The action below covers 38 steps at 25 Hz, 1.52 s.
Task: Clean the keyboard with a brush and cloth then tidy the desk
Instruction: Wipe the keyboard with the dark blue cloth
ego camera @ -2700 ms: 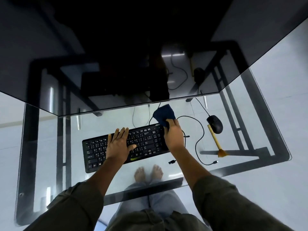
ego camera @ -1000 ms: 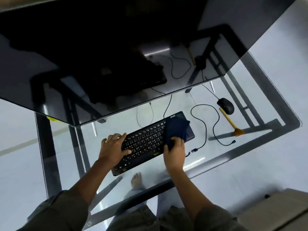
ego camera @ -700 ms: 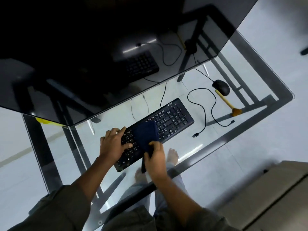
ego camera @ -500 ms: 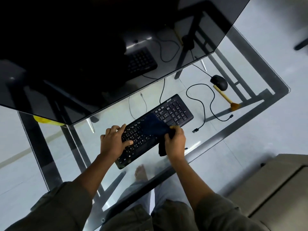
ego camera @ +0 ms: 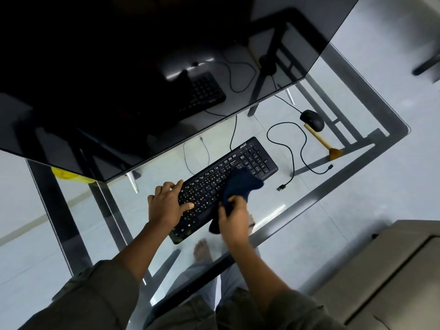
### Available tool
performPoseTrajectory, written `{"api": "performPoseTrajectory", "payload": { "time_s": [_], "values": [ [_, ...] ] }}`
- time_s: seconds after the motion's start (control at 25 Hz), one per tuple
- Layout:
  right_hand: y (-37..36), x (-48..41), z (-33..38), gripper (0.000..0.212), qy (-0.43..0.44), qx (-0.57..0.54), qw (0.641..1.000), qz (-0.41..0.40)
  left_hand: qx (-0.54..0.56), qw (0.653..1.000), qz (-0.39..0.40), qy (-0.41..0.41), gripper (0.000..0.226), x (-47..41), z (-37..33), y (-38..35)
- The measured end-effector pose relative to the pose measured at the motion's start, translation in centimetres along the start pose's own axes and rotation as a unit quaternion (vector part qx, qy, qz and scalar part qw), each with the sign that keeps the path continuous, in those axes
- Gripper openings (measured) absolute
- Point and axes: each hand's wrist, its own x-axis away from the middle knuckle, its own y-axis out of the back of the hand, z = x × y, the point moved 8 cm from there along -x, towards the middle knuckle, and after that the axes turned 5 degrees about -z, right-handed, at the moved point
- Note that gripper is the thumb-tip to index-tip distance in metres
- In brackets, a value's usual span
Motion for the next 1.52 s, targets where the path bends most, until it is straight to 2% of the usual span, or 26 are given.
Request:
{"api": "performPoseTrajectory", "payload": {
  "time_s": [0.08, 0.16, 0.24, 0.36, 0.44, 0.64, 0.72, 0.84, 0.92, 1.04, 1.2, 1.28, 1.4, 1.52],
  "values": [
    [-0.5, 0.9, 0.0, 0.024, 0.015, 0.009, 1.000, -0.004, -0.001, 1.000, -0.010, -0.006, 0.079, 0.2, -0.2, 0.1],
    [1.3, -1.9, -0.4, 0.025, 0.013, -0.045, 0.996, -0.075, -0.001, 1.000, -0.014, -0.010, 0.079, 0.0, -0.2, 0.1],
    [3.9, -6.5, -1.6, 0.026, -0.021, -0.075, 0.987, -0.140, -0.005, 1.000, -0.012, -0.012, 0.079, 0.0, -0.2, -0.1],
    [6.9, -12.1, -3.2, 0.025, -0.078, -0.061, 0.979, -0.180, -0.006, 1.000, -0.008, -0.015, 0.080, 0.0, -0.2, -0.2],
    [7.3, -12.6, -3.3, 0.026, -0.082, -0.064, 0.974, -0.200, -0.007, 1.000, -0.006, -0.016, 0.080, 0.0, -0.1, -0.2],
    [2.0, -4.9, -4.0, 0.029, -0.026, -0.080, 0.989, -0.124, 0.001, 1.000, -0.009, -0.020, 0.079, 0.1, -0.3, -0.1],
    [3.9, -7.6, -4.2, 0.026, -0.023, -0.076, 0.985, -0.150, -0.003, 1.000, -0.008, -0.021, 0.079, 0.0, -0.3, -0.2],
    [9.2, -15.2, -4.3, 0.024, -0.099, -0.062, 0.971, -0.209, -0.007, 1.000, -0.009, -0.023, 0.078, -0.1, -0.3, -0.1],
    [10.2, -17.2, -3.9, 0.026, -0.117, -0.047, 0.970, -0.206, -0.009, 1.000, -0.010, -0.021, 0.078, 0.0, -0.2, -0.1],
    [7.1, -12.3, -3.0, 0.031, -0.093, -0.065, 0.974, -0.197, -0.010, 1.000, -0.006, -0.017, 0.078, 0.2, -0.3, -0.1],
    [0.5, -2.9, -1.9, 0.024, -0.030, -0.064, 0.993, -0.095, -0.010, 1.000, -0.003, -0.015, 0.078, 0.0, -0.3, -0.1],
    [1.7, -4.8, -2.0, 0.025, -0.007, -0.070, 0.992, -0.108, -0.012, 1.000, -0.004, -0.015, 0.078, 0.0, -0.3, -0.1],
    [7.0, -12.2, -3.0, 0.032, -0.061, -0.048, 0.983, -0.168, -0.013, 1.000, -0.004, -0.012, 0.078, 0.0, -0.4, 0.0],
    [9.8, -16.1, -3.1, 0.036, -0.082, -0.012, 0.980, -0.180, -0.004, 1.000, -0.007, -0.011, 0.078, 0.1, -0.3, 0.0]
  ]
}}
